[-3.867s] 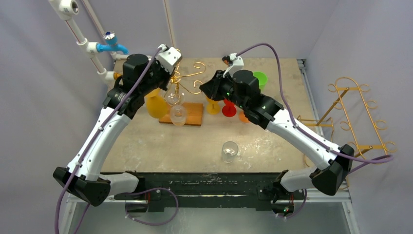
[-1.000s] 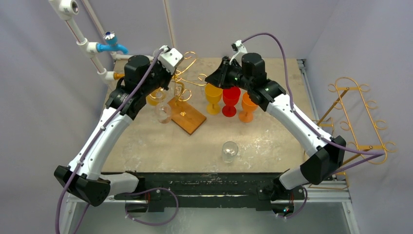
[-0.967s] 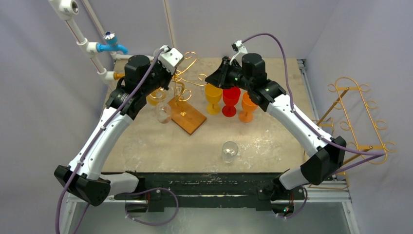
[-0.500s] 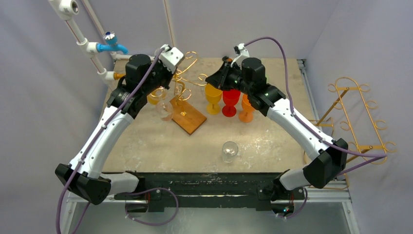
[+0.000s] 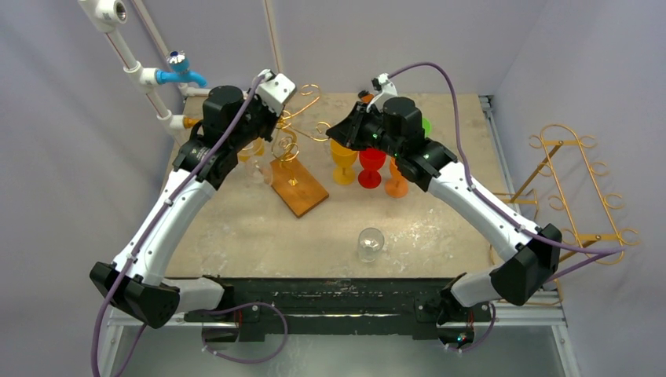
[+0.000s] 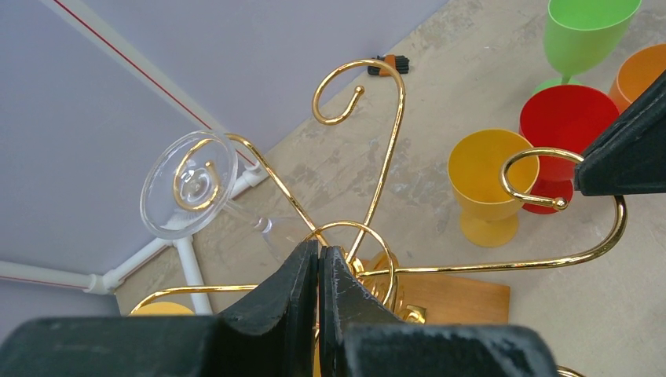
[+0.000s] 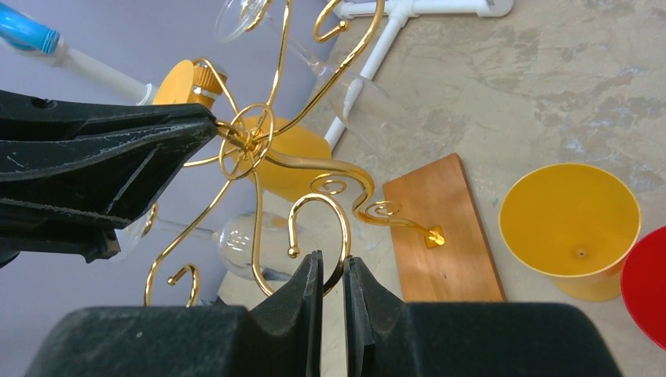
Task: Place the wine glass upside down on the wine glass rack
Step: Adjust the wine rack at the center of the board.
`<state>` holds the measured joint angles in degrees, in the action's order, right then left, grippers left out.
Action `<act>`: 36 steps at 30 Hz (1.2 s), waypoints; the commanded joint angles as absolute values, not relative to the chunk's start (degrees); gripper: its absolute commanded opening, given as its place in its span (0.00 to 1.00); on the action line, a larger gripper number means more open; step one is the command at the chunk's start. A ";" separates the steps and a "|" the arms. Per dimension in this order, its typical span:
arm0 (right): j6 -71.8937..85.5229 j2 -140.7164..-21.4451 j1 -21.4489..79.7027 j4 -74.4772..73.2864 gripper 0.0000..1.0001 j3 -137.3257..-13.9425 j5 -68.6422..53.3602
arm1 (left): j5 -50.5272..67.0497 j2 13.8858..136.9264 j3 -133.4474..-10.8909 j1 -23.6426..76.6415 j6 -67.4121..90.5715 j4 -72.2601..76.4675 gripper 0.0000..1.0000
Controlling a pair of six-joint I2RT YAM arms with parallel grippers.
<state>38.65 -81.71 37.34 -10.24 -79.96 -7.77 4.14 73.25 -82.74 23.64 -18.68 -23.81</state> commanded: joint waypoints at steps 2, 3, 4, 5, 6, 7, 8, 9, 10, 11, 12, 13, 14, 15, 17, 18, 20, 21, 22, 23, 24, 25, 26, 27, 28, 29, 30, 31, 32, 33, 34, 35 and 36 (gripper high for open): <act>38.40 -80.24 40.31 -10.26 0.07 -84.08 -13.58 | 2.71 76.22 -83.06 23.29 -18.81 -24.66 0.00; 38.34 -79.98 40.51 -10.33 0.07 -83.77 -13.24 | 2.99 76.14 -82.99 23.29 -18.70 -24.80 0.00; 38.32 -79.67 40.59 -10.43 0.07 -83.46 -12.99 | 3.21 75.97 -82.92 23.29 -18.65 -25.08 0.00; 38.30 -79.44 40.60 -10.62 0.07 -82.98 -12.87 | 3.43 75.76 -82.76 23.29 -18.49 -25.26 0.00; 38.24 -79.11 40.63 -10.76 0.07 -82.41 -12.71 | 3.77 75.33 -82.51 23.29 -18.23 -25.54 0.00; 38.16 -78.80 40.63 -10.69 0.07 -81.72 -12.60 | 4.11 74.95 -82.38 23.29 -17.90 -25.85 0.00; 38.22 -78.49 40.62 -10.57 0.09 -80.72 -12.65 | 4.55 74.58 -82.28 23.29 -17.60 -26.21 0.00; 38.23 -78.33 40.67 -10.59 0.09 -80.23 -12.73 | 4.78 74.20 -82.26 23.29 -17.17 -26.71 0.02; 38.23 -78.19 40.68 -10.63 0.11 -79.82 -12.79 | 5.16 73.85 -82.39 23.29 -16.88 -27.20 0.13; 38.23 -78.08 40.66 -10.63 0.13 -79.65 -12.94 | 5.41 73.53 -82.56 23.29 -16.73 -27.77 0.26; 38.23 -78.09 40.61 -10.82 0.16 -79.74 -13.00 | 5.48 73.26 -82.88 23.29 -16.63 -28.34 0.36; 38.05 -78.20 40.63 -11.20 0.17 -80.03 -13.01 | 5.34 72.91 -83.29 23.29 -16.59 -28.80 0.44; 37.86 -78.34 40.63 -11.59 0.19 -80.44 -13.01 | 5.10 72.68 -83.77 23.29 -16.49 -29.15 0.52; 37.74 -78.50 40.65 -11.94 0.20 -80.87 -12.93 | 4.91 72.34 -84.26 23.29 -16.37 -29.44 0.57; 37.51 -78.66 40.61 -12.54 0.23 -81.59 -12.75 | 4.96 71.92 -85.17 23.29 -16.43 -29.95 0.62; 37.38 -78.74 40.62 -12.75 0.24 -82.03 -12.79 | 5.23 71.75 -85.84 23.29 -16.47 -30.37 0.63; 36.95 -78.90 40.62 -13.21 0.24 -83.01 -13.69 | 5.80 71.64 -87.28 23.29 -16.52 -31.39 0.64; 36.51 -79.00 40.65 -13.75 0.24 -83.61 -13.63 | 6.02 71.68 -87.87 23.29 -16.48 -31.61 0.64; 36.28 -79.09 40.61 -14.26 0.24 -83.99 -13.22 | 6.18 71.66 -88.25 23.25 -16.42 -31.81 0.64; 36.05 -79.17 40.58 -14.58 0.24 -84.21 -12.75 | 6.23 71.63 -88.46 23.29 -16.40 -31.84 0.64; 35.95 -79.25 40.49 -14.85 0.26 -84.42 -12.48 | 6.28 71.63 -88.56 23.29 -16.29 -31.96 0.64; 35.89 -79.40 40.37 -15.19 0.27 -84.66 -12.26 | 6.39 71.73 -88.67 23.29 -16.26 -32.03 0.63; 35.86 -79.45 40.27 -15.54 0.28 -84.71 -12.22 | 6.48 71.79 -88.75 23.29 -16.27 -32.13 0.62; 35.86 -79.57 40.10 -15.70 0.29 -84.68 -12.22 | 6.52 71.89 -88.84 23.29 -16.27 -32.12 0.62; 35.86 -79.50 39.83 -15.85 0.31 -84.53 -12.10 | 6.64 71.89 -88.98 23.29 -16.14 -32.13 0.61; 35.79 -79.42 39.57 -15.97 0.34 -84.25 -11.85 | 6.64 71.96 -89.17 23.29 -16.03 -32.03 0.60; 35.66 -79.33 39.33 -16.10 0.35 -84.08 -11.79 | 6.67 71.98 -89.51 23.29 -15.98 -32.01 0.60; 35.68 -79.21 38.88 -16.16 0.36 -83.83 -11.82 | 6.55 72.04 -90.05 23.29 -15.81 -31.98 0.60; 35.68 -79.09 38.41 -16.25 0.37 -83.55 -12.01 | 6.25 71.99 -90.79 23.29 -15.55 -31.89 0.59; 35.57 -78.98 38.02 -16.22 0.37 -83.30 -12.31 | 5.93 71.99 -91.52 23.29 -15.41 -31.87 0.57; 35.40 -78.93 37.76 -16.38 0.38 -83.31 -12.38 | 5.55 72.06 -92.52 23.29 -15.26 -31.75 0.56; 35.20 -78.88 37.57 -16.45 0.38 -83.30 -12.44 | 5.28 71.99 -93.22 23.29 -15.10 -31.71 0.55; 35.16 -78.84 37.48 -16.56 0.39 -83.26 -12.52 | 5.05 71.88 -93.73 23.29 -14.99 -31.59 0.54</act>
